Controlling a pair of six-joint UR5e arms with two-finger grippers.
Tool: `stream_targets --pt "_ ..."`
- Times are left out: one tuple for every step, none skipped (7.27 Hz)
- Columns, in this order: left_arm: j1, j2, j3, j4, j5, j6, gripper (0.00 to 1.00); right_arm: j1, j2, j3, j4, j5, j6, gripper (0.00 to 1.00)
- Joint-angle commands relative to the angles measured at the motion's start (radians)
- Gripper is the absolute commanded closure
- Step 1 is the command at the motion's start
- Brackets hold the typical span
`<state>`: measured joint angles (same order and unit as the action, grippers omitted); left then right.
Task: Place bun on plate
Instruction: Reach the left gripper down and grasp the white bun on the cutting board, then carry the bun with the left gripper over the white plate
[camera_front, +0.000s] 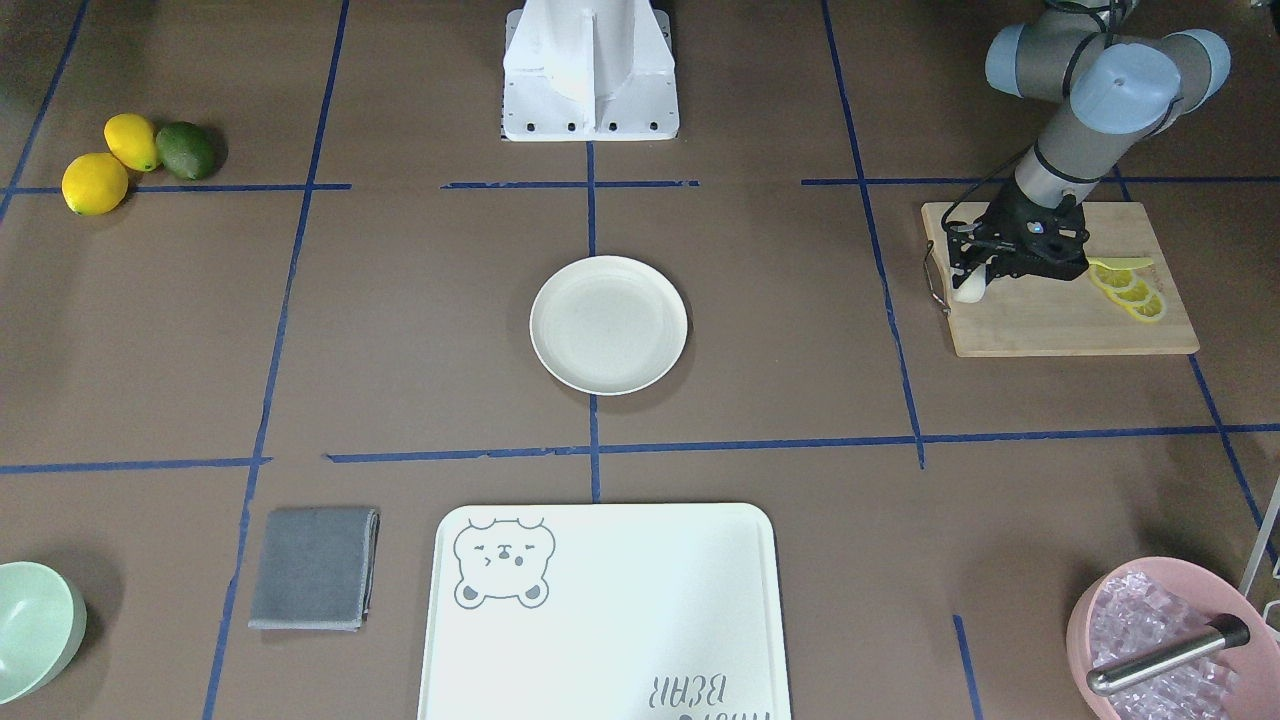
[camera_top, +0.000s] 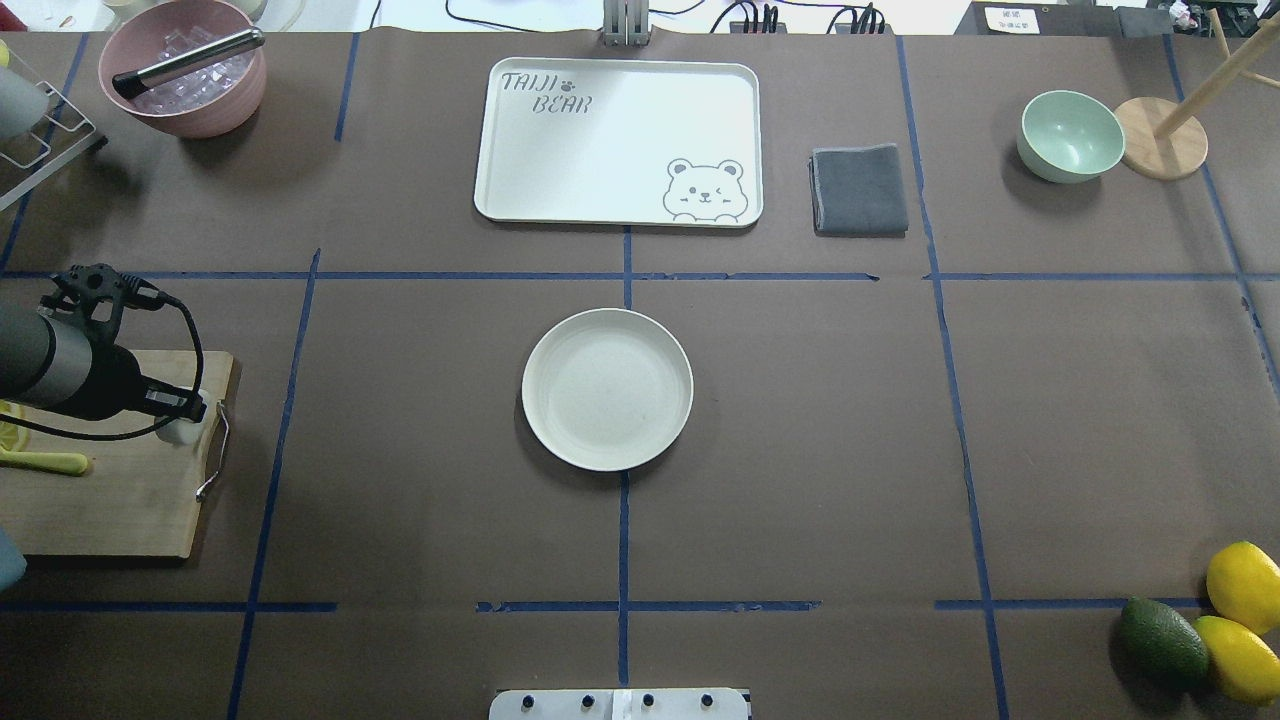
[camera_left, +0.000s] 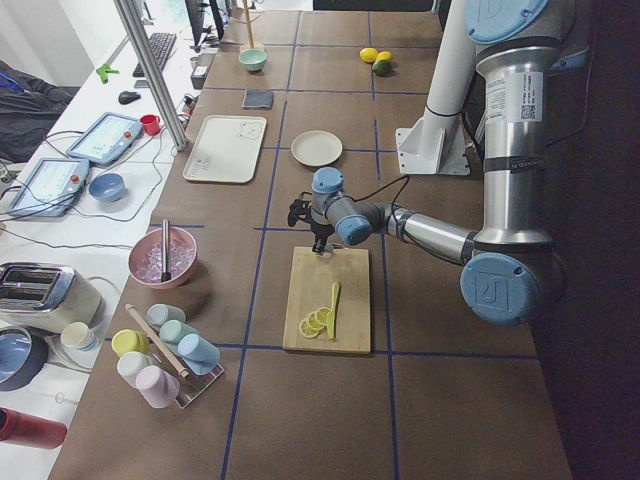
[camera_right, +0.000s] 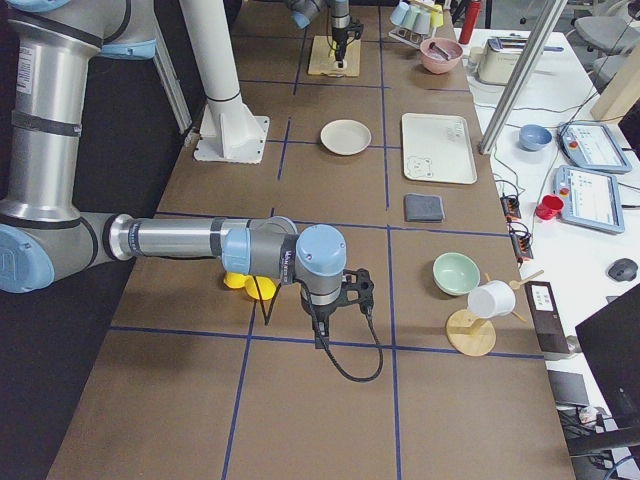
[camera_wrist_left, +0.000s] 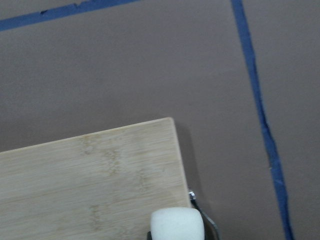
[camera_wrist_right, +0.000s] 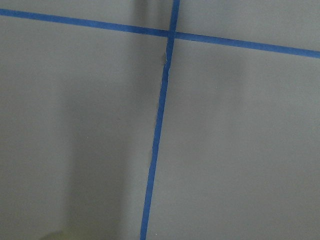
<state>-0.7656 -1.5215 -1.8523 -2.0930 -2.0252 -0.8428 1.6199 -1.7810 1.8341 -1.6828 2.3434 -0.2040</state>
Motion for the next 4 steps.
stream_targets --pt "0.005 -0.111 -0.011 0.074 0.000 -0.118 0.66 0.000 0.000 0.001 0.000 0.001 0.000 0.00" --pt "0.014 -0.243 -0.013 0.223 0.000 -0.165 0.66 -0.002 0.000 0.001 0.000 0.001 0.000 0.00" --pt "0.069 -0.363 -0.011 0.346 0.034 -0.230 0.66 -0.002 -0.002 0.001 0.000 0.001 0.000 0.00" --pt "0.162 -0.478 0.010 0.423 0.101 -0.324 0.66 -0.002 0.000 -0.001 -0.002 0.001 0.002 0.00"
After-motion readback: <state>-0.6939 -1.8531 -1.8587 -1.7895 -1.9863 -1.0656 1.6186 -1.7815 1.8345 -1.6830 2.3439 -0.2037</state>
